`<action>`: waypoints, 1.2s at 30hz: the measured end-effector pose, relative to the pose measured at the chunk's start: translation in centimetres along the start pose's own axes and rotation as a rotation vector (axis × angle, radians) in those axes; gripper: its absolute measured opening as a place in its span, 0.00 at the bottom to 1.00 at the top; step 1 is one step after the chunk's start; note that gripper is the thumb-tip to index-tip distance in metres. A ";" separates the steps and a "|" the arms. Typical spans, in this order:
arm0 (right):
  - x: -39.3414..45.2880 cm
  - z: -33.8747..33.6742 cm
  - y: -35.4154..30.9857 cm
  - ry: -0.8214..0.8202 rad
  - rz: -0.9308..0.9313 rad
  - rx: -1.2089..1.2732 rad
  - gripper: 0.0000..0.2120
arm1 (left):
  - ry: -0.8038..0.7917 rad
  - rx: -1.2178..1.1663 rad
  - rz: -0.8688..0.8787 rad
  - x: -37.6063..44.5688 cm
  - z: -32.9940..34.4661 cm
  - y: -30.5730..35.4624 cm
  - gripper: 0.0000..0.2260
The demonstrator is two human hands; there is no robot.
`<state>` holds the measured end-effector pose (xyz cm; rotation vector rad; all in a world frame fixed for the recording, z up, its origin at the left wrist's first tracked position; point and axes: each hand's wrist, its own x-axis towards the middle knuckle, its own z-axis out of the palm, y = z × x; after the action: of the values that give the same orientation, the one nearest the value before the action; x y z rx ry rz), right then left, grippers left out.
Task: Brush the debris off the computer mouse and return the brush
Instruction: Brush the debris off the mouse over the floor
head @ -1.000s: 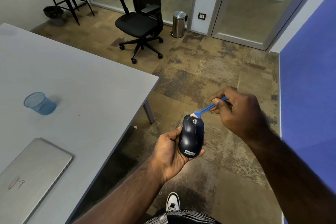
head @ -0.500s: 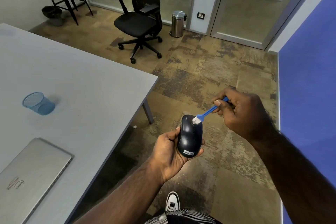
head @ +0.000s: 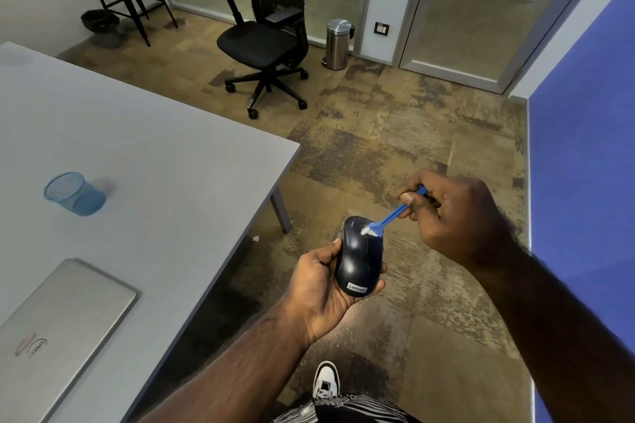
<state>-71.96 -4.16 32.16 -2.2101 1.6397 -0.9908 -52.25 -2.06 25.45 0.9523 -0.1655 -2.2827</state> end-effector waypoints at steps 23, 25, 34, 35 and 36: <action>-0.1 -0.1 -0.5 -0.027 -0.043 0.066 0.08 | 0.009 -0.025 0.008 0.5 -0.1 0.6 0.21; -0.2 0.1 -0.5 -0.013 -0.048 0.036 0.07 | 0.007 -0.022 0.011 0.5 -0.2 0.5 0.21; -0.5 0.2 0.0 0.009 -0.043 0.054 0.10 | -0.008 -0.029 0.007 0.7 -0.4 0.7 0.22; -0.5 0.2 0.2 0.030 -0.033 0.035 0.09 | -0.004 -0.028 0.007 0.7 -0.4 0.7 0.22; -0.4 0.3 0.4 0.060 -0.018 -0.001 0.08 | -0.004 -0.030 0.008 0.7 -0.5 0.7 0.22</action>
<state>-72.12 -4.00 31.57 -2.2205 1.6486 -1.0711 -51.95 -2.93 24.90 0.9305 -0.1356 -2.2735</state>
